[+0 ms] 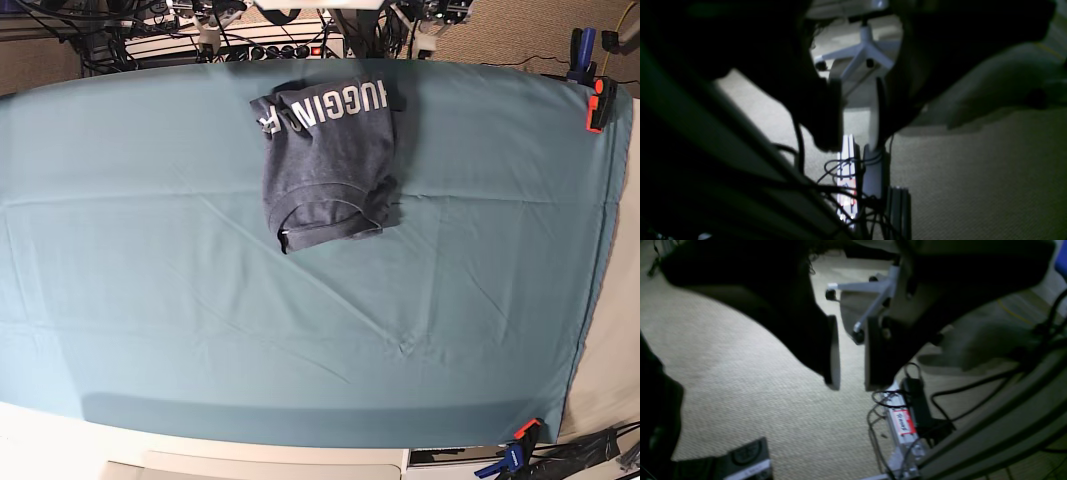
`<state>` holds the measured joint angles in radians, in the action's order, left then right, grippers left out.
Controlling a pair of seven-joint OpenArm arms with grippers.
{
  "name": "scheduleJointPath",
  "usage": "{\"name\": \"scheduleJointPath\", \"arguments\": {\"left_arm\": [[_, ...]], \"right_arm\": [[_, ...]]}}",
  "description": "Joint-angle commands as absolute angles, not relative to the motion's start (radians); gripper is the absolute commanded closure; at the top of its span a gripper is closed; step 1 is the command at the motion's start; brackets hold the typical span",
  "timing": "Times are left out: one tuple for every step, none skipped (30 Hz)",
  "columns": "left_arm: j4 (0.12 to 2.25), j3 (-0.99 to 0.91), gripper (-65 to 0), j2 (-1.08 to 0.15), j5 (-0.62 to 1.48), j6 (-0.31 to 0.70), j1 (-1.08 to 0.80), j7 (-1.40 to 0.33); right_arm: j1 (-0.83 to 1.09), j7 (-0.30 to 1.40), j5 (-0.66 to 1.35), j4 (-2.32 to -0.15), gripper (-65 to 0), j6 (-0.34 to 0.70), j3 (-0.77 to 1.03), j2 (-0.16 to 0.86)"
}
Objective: Fold the T-shirt properly
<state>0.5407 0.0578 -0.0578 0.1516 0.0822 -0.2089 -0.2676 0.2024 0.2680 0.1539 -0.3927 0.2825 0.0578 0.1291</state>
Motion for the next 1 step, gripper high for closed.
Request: {"name": "scheduleJointPath", "arguments": {"left_arm": [[0.533, 0.057, -15.7, -0.053, 0.153, 0.086, -0.201, -0.269]], "right_arm": [[0.204, 0.257, 0.152, -0.397, -14.2, 0.275, 0.059, 0.128]]}}
